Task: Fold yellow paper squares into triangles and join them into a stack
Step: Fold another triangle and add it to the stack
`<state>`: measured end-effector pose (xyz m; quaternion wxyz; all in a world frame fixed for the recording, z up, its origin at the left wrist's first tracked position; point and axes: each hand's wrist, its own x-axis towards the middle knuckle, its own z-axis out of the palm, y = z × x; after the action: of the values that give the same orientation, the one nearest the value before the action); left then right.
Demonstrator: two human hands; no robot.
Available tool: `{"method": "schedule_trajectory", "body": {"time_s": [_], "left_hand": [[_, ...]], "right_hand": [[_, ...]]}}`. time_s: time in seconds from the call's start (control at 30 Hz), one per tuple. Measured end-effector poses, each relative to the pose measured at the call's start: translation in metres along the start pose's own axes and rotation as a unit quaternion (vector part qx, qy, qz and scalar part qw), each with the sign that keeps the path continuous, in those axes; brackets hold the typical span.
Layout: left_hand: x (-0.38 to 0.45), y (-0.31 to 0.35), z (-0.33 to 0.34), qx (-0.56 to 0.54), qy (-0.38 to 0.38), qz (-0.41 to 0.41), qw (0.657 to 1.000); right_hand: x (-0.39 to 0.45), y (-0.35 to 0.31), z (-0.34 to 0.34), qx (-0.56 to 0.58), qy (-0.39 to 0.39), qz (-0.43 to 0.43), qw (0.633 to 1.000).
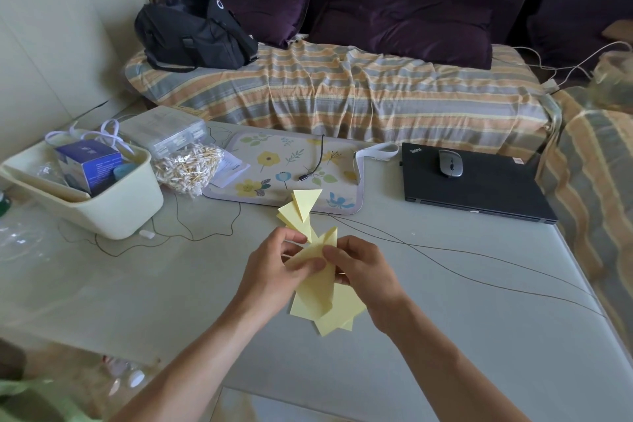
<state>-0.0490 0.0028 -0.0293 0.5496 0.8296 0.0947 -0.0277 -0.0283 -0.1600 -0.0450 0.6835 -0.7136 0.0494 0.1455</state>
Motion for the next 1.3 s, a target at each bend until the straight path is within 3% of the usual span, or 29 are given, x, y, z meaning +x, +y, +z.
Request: {"method": "schedule_trajectory", "body": {"time_s": [0.2,0.63,1.3], "left_hand": [[0.0011,-0.0009,-0.0044,0.008,0.011,0.016,1.000],[-0.0013,0.0002,-0.0050,0.038,0.022,0.130,0.991],[-0.0002,-0.0021,-0.0039,0.033,0.011,0.157,0.987]], "right_hand": [[-0.0001,-0.0003,0.0002,0.008,-0.016,0.020,1.000],[-0.0007,-0.0022,-0.0003,0.029,-0.031,0.022,0.999],[0.0026,-0.0010,-0.0031,0.069,0.009,0.004,0.998]]}}
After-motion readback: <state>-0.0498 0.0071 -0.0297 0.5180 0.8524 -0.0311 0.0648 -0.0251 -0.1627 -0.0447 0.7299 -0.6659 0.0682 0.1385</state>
